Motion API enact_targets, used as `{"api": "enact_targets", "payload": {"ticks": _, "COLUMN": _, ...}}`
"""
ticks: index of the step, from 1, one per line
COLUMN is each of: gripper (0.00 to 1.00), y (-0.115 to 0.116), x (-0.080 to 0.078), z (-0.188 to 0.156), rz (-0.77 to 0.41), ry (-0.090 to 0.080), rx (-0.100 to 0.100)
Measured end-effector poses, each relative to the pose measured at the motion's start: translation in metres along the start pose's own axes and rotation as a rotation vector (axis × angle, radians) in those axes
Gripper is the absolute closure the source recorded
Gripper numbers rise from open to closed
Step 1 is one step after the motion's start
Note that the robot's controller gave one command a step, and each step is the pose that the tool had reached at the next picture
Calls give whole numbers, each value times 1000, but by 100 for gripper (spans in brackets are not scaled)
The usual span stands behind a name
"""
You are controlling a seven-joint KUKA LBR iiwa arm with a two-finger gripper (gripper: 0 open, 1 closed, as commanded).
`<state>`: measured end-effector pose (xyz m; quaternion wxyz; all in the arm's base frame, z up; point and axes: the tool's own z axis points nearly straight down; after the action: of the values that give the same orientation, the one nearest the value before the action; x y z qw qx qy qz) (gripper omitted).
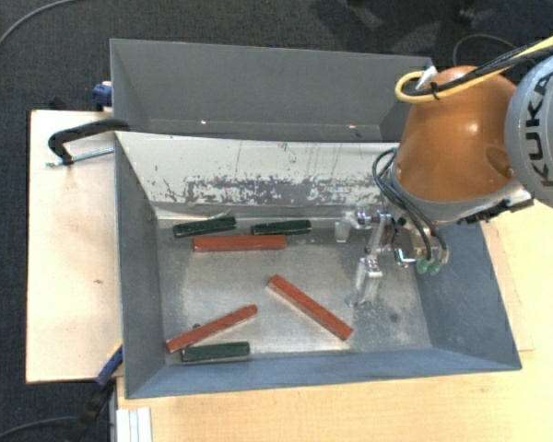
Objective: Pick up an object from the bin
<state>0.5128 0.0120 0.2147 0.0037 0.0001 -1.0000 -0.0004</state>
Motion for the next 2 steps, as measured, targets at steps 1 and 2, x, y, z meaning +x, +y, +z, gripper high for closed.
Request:
{"api": "enact_targets", "payload": {"ticks": 1, "gripper": 0, "y": -11, "x": 20, "z": 149, "rz": 152, "ry": 1, "rx": -1}}
{"api": "enact_targets", "payload": {"ticks": 2, "gripper": 100, "y": -11, "x": 17, "z": 145, "rz": 152, "ry": -7, "rx": -1}}
